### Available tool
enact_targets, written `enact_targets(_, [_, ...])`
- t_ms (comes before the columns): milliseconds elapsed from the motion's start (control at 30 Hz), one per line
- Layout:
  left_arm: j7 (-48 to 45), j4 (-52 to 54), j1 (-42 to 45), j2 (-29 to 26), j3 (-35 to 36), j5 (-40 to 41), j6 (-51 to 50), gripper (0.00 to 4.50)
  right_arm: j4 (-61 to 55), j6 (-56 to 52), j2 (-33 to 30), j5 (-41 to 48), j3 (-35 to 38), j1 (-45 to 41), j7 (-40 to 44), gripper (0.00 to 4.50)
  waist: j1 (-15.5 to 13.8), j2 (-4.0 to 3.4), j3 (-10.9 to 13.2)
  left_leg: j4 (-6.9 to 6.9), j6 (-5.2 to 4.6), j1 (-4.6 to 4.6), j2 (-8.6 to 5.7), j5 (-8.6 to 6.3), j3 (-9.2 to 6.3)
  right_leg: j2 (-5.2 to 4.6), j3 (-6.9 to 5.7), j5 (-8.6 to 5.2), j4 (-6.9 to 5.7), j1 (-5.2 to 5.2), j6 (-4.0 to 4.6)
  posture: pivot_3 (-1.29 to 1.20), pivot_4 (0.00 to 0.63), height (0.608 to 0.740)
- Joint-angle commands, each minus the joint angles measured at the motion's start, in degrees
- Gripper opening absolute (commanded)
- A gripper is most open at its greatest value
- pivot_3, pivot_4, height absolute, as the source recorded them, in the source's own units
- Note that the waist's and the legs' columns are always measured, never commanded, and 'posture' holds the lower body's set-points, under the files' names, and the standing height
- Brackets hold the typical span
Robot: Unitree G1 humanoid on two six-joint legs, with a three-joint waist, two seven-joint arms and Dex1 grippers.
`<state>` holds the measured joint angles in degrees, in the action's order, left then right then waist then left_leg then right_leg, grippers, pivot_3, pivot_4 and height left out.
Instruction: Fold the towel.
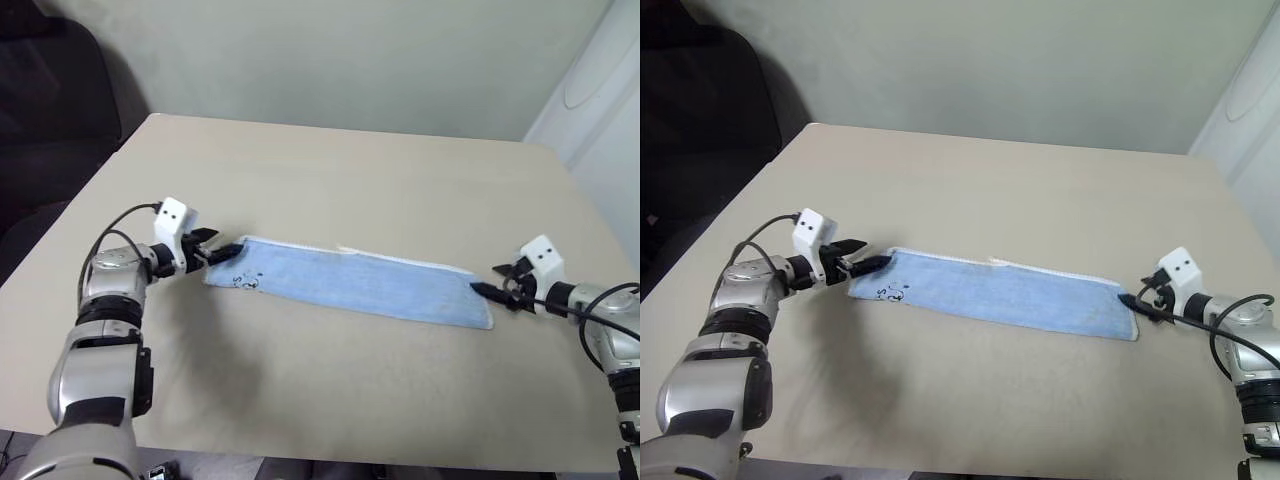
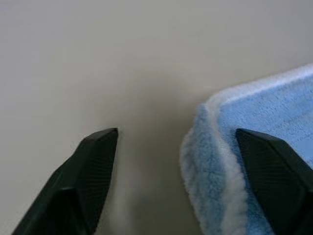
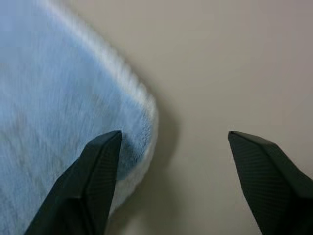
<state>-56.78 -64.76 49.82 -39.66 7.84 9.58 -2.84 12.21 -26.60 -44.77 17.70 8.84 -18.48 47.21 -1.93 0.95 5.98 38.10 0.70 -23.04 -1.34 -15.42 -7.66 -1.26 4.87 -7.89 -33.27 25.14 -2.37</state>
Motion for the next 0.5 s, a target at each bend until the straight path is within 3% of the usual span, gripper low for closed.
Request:
enact_targets(33, [2.6,0.7,2.0,-3.8,6.9,5.0,-3.8,3.97,-7.5,-5.6,-0.7,6.9,10.2,1.5,-2.4,3.46,0.0,-0.01,0.0,0.0,0.0,0.0,0.0,0.0,0.0,0.0,0.0,0.0,0.0,0.0,0.0,0.0,0.15,0.74])
enact_targets(233, [0.7,4.4,-3.4,-8.3,13.7,10.6,-11.6,3.97,-20.0,-22.5,0.5,18.5,21.0,12.4,-4.6,3.46,-0.1,0.01,0.0,-0.07,0.09,-0.01,-0.02,-0.04,0.04,0.11,-0.07,-0.1,0.14,-0.06,0.09,0.0,0.15,0.74])
enact_targets(333, [-8.6,16.2,-13.5,-9.8,16.1,16.8,-19.6,3.97,-23.6,-32.6,4.0,25.8,26.4,17.4,-8.3,3.46,0.0,-0.02,0.0,-0.06,0.09,0.07,-0.09,-0.1,0.11,0.09,0.0,-0.16,0.15,-0.13,0.07,0.0,0.15,0.74])
enact_targets(500, [-12.0,34.0,-24.4,-8.9,18.0,24.4,-30.1,3.97,-24.4,-44.2,8.7,35.4,32.4,16.8,-15.4,3.46,0.2,0.23,0.1,0.04,0.73,-0.13,-0.1,-0.46,0.11,0.13,0.03,-0.37,0.12,0.06,-0.23,0.0,0.15,0.74])
